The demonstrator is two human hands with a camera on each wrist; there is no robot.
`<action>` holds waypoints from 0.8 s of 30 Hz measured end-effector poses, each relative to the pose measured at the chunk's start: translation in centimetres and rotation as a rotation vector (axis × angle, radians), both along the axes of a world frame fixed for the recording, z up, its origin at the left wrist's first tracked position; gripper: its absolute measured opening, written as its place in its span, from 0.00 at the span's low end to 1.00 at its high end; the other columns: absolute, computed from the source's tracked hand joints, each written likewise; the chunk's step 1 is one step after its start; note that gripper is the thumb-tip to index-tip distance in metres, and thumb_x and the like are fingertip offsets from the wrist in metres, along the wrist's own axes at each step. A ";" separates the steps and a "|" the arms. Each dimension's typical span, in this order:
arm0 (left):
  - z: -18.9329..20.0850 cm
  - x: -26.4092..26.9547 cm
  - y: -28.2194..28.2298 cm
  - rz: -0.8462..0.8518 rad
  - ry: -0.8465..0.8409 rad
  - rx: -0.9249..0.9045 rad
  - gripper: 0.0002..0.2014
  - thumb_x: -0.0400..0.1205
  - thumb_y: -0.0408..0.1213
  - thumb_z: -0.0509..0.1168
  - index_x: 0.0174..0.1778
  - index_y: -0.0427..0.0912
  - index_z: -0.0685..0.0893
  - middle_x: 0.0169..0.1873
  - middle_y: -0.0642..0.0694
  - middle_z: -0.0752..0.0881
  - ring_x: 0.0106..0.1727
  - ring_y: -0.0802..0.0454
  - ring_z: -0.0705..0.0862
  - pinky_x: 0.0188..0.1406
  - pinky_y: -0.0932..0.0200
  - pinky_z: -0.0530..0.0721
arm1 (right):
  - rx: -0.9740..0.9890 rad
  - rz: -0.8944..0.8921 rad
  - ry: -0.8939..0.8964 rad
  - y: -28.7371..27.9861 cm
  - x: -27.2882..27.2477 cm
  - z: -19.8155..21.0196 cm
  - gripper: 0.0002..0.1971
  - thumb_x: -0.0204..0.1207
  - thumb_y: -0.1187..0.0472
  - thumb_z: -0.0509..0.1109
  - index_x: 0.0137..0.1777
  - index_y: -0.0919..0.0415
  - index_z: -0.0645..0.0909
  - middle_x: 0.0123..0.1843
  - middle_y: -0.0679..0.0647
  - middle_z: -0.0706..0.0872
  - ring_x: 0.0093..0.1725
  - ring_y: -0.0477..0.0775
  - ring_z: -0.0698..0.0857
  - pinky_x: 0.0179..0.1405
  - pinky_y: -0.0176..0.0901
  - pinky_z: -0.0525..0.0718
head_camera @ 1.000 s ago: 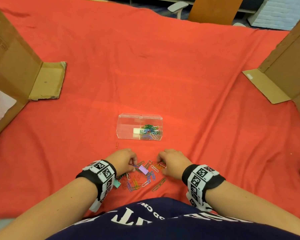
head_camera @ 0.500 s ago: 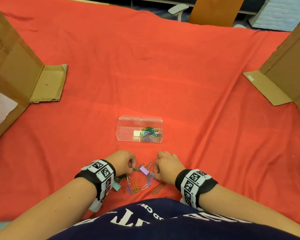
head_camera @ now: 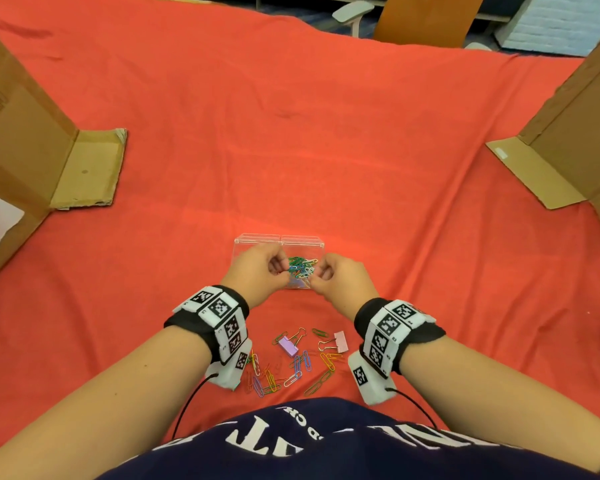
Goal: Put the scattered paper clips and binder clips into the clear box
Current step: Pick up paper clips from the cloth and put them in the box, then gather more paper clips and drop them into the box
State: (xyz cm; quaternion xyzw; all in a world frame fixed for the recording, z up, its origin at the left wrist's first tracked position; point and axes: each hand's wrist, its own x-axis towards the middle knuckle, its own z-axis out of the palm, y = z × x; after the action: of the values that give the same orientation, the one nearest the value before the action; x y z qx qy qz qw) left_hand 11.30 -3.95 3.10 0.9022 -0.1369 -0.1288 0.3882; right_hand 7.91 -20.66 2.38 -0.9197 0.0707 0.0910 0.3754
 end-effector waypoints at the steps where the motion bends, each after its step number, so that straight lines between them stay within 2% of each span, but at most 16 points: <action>1: -0.1 0.3 -0.4 0.015 -0.004 -0.004 0.08 0.68 0.30 0.68 0.34 0.47 0.79 0.30 0.54 0.79 0.29 0.59 0.76 0.30 0.68 0.73 | -0.010 -0.011 -0.007 0.1 0.4 0.1 0.01 0.67 0.62 0.70 0.37 0.57 0.81 0.31 0.52 0.84 0.31 0.51 0.82 0.36 0.41 0.78; 5: -0.6 1.1 -1.2 0.022 0.026 -0.008 0.08 0.69 0.31 0.71 0.38 0.46 0.80 0.35 0.51 0.80 0.32 0.57 0.77 0.34 0.64 0.73 | 0.022 -0.043 -0.021 0.2 1.0 0.3 0.03 0.71 0.62 0.69 0.44 0.59 0.80 0.27 0.48 0.80 0.33 0.53 0.81 0.37 0.42 0.78; 9: -0.7 0.8 -0.5 -0.020 0.025 0.016 0.10 0.69 0.37 0.75 0.43 0.45 0.82 0.40 0.54 0.75 0.35 0.58 0.78 0.35 0.71 0.72 | 0.035 0.008 -0.036 0.1 0.1 0.0 0.07 0.73 0.61 0.69 0.50 0.58 0.79 0.29 0.51 0.80 0.34 0.54 0.79 0.38 0.45 0.77; 12: -0.7 -0.2 1.0 -0.107 0.011 0.042 0.07 0.71 0.36 0.74 0.40 0.48 0.83 0.35 0.57 0.74 0.32 0.63 0.75 0.33 0.76 0.70 | -0.033 0.211 0.007 0.0 -1.4 -0.8 0.07 0.74 0.59 0.68 0.51 0.55 0.79 0.35 0.50 0.82 0.36 0.52 0.79 0.40 0.43 0.76; 15: -1.4 -1.2 3.1 -0.219 0.167 0.185 0.08 0.71 0.34 0.73 0.36 0.52 0.81 0.32 0.55 0.79 0.32 0.61 0.76 0.30 0.77 0.71 | -0.106 0.474 0.108 0.4 -3.2 -1.4 0.09 0.74 0.60 0.68 0.54 0.55 0.79 0.37 0.48 0.80 0.38 0.50 0.77 0.42 0.41 0.73; 17: -2.0 -1.8 4.6 -0.246 0.248 0.307 0.07 0.71 0.34 0.72 0.39 0.51 0.83 0.33 0.54 0.80 0.34 0.58 0.77 0.31 0.75 0.70 | -0.125 0.591 0.158 1.1 -4.3 -1.8 0.12 0.74 0.59 0.68 0.57 0.55 0.78 0.40 0.52 0.82 0.40 0.51 0.77 0.45 0.44 0.76; 19: -2.4 -2.4 5.9 -0.232 0.274 0.383 0.08 0.71 0.34 0.73 0.43 0.48 0.85 0.35 0.54 0.78 0.35 0.60 0.76 0.32 0.74 0.70 | -0.182 0.684 0.168 1.9 -5.2 -2.4 0.14 0.75 0.59 0.66 0.61 0.53 0.76 0.50 0.56 0.83 0.48 0.57 0.81 0.51 0.50 0.80; 21: -2.7 -2.9 7.0 -0.210 0.274 0.436 0.12 0.69 0.35 0.74 0.46 0.48 0.85 0.39 0.53 0.74 0.38 0.59 0.75 0.35 0.69 0.71 | -0.262 0.781 0.142 2.8 -5.9 -2.8 0.16 0.75 0.59 0.65 0.64 0.54 0.75 0.59 0.58 0.80 0.57 0.62 0.80 0.56 0.56 0.81; 24: -2.8 -3.8 8.1 -0.184 0.306 0.491 0.17 0.65 0.37 0.78 0.48 0.50 0.84 0.42 0.52 0.72 0.44 0.55 0.76 0.46 0.63 0.72 | -0.350 0.985 0.013 4.3 -6.7 -3.3 0.21 0.74 0.60 0.67 0.68 0.57 0.74 0.66 0.59 0.78 0.63 0.64 0.75 0.62 0.60 0.77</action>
State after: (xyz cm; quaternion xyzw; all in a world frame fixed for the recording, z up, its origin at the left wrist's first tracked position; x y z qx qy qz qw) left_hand 7.49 4.16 0.26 0.9230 -0.1228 -0.3271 0.1612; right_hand 1.19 -16.37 -0.93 -0.8922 -0.3540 0.2492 0.1285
